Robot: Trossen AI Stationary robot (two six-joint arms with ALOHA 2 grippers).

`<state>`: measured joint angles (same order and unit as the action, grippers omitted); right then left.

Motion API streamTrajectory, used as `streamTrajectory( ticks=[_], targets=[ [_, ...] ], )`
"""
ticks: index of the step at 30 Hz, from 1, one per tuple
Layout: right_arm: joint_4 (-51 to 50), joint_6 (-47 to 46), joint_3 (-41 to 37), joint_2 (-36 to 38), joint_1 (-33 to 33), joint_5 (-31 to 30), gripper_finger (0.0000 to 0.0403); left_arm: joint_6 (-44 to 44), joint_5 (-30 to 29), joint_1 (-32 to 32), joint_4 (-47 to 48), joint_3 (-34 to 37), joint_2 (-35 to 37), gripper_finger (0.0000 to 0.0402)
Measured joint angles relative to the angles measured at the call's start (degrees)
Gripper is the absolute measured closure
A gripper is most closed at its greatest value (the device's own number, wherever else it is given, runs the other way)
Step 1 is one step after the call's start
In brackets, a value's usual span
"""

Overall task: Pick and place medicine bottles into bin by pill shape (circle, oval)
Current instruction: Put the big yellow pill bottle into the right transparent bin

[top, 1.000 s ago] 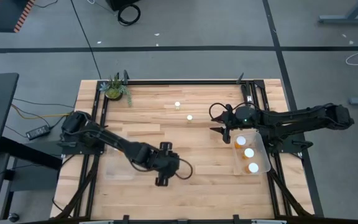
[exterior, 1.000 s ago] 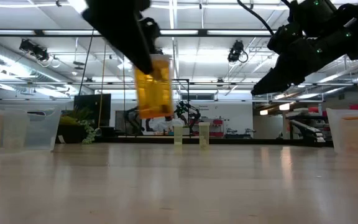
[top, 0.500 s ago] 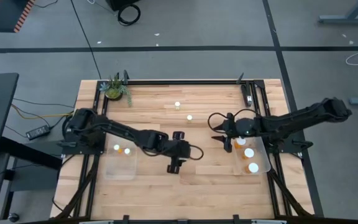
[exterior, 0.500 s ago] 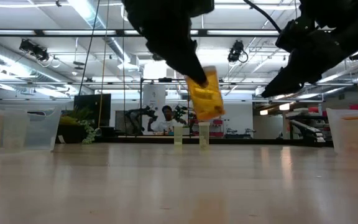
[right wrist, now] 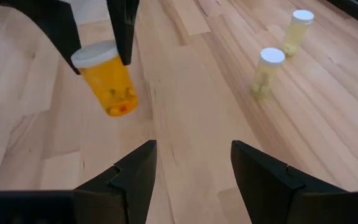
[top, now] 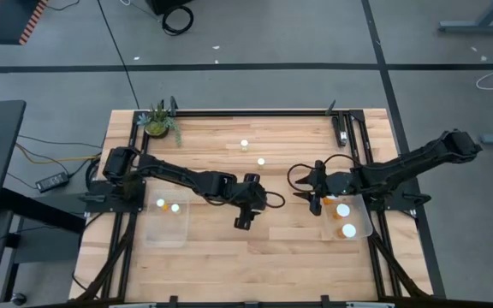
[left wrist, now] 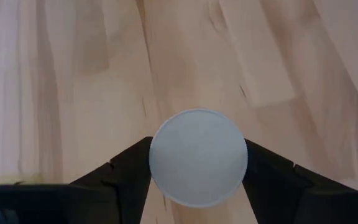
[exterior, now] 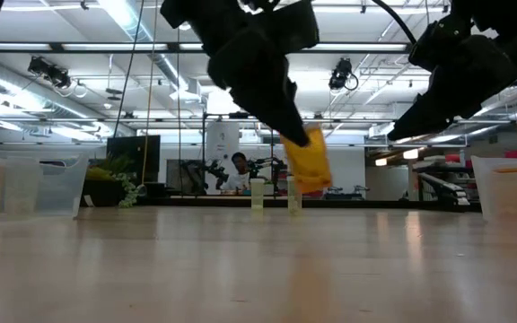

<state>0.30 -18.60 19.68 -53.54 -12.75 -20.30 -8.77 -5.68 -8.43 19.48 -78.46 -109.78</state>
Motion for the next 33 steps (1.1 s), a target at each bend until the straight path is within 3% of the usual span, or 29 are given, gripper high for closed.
streamTrajectory(
  ticks=[16, 33],
  targets=[
    [0.0, -0.7, 0.0, 0.0, -0.2, -1.7, 0.0189, 0.6, 4.4, 0.0, 9.4, 0.0, -0.1, 0.0167],
    [-0.1, -0.5, 0.0, 0.0, -0.2, -1.8, 0.0189, 0.1, 6.8, -0.1, 10.0, -0.1, -2.3, 0.0171]
  ],
)
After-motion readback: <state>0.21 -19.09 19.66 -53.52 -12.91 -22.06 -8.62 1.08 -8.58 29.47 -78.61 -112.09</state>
